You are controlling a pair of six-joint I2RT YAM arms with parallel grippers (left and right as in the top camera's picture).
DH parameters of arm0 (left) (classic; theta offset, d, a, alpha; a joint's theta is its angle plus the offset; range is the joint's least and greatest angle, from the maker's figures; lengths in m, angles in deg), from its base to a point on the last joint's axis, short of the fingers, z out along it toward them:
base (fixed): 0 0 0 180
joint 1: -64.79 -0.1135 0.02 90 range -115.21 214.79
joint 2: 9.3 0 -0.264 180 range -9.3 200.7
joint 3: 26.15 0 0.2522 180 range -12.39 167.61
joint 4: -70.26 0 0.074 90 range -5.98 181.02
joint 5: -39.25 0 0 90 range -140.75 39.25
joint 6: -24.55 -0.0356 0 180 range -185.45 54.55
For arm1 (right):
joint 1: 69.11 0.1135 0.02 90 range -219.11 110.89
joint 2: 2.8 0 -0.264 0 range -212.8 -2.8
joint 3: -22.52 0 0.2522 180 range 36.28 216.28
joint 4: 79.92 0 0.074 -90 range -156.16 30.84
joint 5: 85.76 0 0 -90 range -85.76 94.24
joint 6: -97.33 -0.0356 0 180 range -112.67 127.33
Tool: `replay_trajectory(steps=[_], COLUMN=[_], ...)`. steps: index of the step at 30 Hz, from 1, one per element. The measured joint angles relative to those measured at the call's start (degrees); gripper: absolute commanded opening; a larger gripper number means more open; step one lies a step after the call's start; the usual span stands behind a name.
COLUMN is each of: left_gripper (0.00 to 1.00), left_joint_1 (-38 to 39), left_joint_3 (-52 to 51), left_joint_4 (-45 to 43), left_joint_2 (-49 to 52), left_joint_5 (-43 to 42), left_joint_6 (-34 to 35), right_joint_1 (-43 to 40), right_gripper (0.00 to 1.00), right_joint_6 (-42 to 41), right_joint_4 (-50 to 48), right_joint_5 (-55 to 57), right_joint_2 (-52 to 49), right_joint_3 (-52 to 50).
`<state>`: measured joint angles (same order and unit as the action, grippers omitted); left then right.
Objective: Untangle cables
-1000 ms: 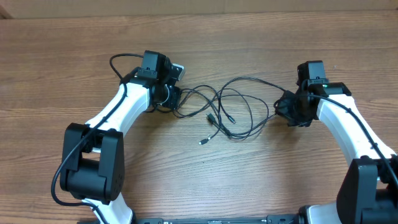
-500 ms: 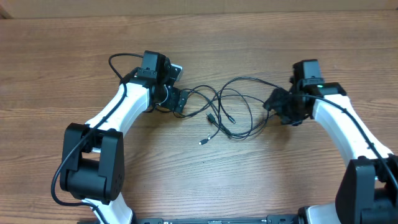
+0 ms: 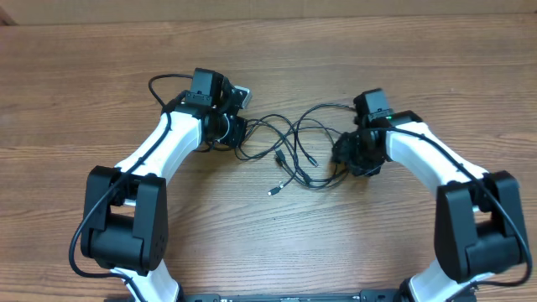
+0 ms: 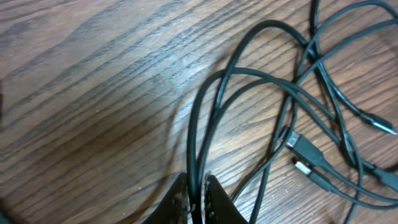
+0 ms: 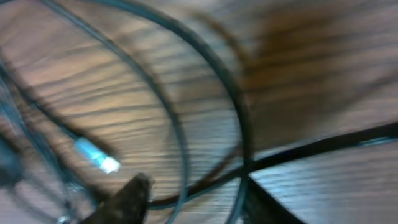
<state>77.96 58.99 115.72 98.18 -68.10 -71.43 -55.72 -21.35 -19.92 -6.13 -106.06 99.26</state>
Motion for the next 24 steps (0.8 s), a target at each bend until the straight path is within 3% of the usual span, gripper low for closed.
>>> replay_trajectory(steps=[3, 9, 14, 20, 24], left_gripper=[0.10, 0.15, 0.17, 0.18, 0.21], left_joint_1=[0.00, 0.00, -0.13, -2.82, -6.97], left_joint_3=[0.00, 0.00, 0.00, 0.00, 0.00], left_joint_4=[0.31, 1.49, 2.19, 3.10, 3.50], left_joint_2=[0.00, 0.00, 0.00, 0.00, 0.00], left_joint_5=[3.21, 14.49, 19.37, 20.79, 17.97], left_joint_6=[0.11, 5.46, 8.72, 12.48, 14.03], right_joint_1=[0.15, 0.15, 0.13, 0.15, 0.33], right_gripper=[0.44, 0.65, 0.75, 0.86, 0.88], right_joint_6=[0.15, 0.22, 0.24, 0.72, 3.41], right_joint_4=[2.03, 4.74, 4.68, 1.73, -1.31], right_joint_5=[4.22, 13.64, 17.40, 13.97, 8.15], right_joint_2=[-0.66, -0.66, -0.66, -0.66, -0.66], right_joint_3=[0.00, 0.00, 0.00, 0.00, 0.00])
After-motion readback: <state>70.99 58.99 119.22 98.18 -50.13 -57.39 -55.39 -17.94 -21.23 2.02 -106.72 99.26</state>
